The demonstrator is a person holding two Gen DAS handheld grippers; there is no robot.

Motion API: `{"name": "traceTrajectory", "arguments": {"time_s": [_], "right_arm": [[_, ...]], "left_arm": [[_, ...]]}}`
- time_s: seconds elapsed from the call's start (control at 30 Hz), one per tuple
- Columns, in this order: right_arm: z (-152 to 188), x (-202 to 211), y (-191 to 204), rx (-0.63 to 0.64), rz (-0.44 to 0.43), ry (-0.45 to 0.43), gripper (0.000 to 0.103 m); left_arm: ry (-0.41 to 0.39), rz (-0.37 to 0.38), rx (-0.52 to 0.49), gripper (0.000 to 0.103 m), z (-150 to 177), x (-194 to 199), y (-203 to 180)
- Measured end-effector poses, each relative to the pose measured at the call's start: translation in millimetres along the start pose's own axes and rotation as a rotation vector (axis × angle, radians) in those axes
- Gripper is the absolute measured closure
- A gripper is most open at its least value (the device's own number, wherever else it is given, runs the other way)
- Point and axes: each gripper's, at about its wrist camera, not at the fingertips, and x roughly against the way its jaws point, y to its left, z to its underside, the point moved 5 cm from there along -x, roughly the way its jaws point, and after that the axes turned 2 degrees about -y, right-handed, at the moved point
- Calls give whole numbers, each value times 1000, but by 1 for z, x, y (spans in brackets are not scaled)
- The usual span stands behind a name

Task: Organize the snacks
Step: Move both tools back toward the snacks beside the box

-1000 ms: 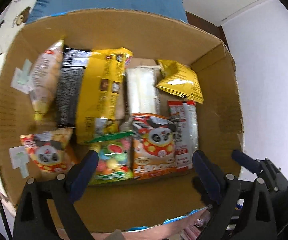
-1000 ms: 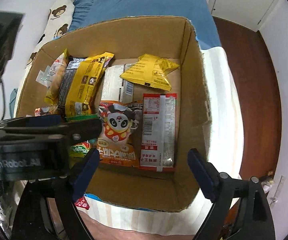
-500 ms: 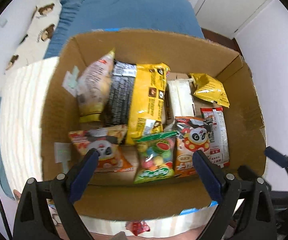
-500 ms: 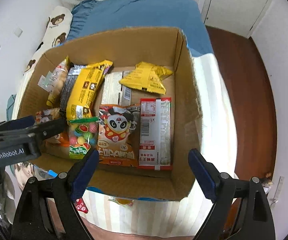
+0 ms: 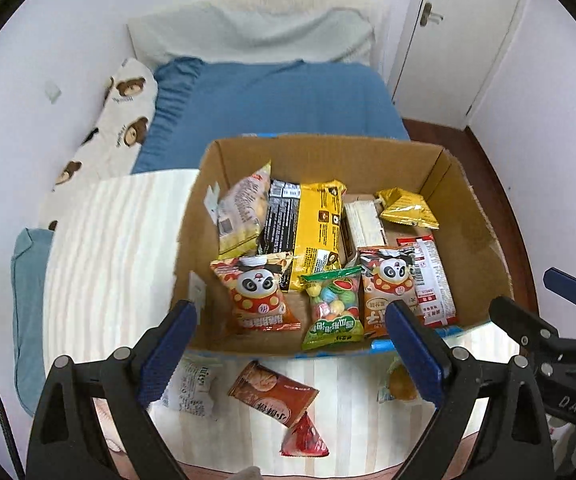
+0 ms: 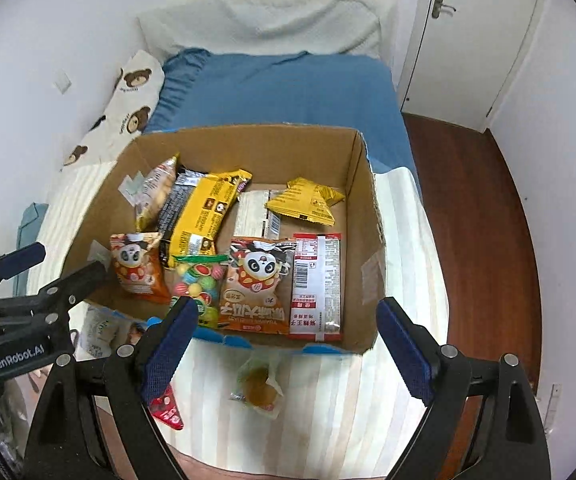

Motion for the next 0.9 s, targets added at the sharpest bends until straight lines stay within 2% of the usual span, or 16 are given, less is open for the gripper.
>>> {"name": "traceTrajectory", "arguments": {"time_s": [0.2, 0.37, 0.47, 0.57, 0.6, 0.67, 0.8, 0.9], "right_arm": [[11, 45, 3, -1, 10, -107, 10], [27, 86, 9, -11, -8, -187, 10], [41, 95, 10, -35, -42, -183, 9], [59, 84, 9, -49, -66, -141, 8], [66, 75, 8, -53, -69, -120, 8], [78, 53, 3, -80, -85, -80, 8], [99, 1, -7, -123, -95, -27, 9], [108, -38, -10, -130, -99, 17, 28]], "left_arm": [[-133, -33, -12, 7, 15, 53, -2], [-194, -12, 2, 7, 25, 86, -4], [-204, 1, 24, 7, 33, 97, -2], [-186, -14, 42, 7, 48, 90, 4], [-172, -32, 35, 7, 53, 82, 5], [-92, -63, 26, 7, 70, 52, 10], [105, -41, 32, 7, 109, -14, 13], [218, 5, 49, 7, 139, -53, 12]]}}
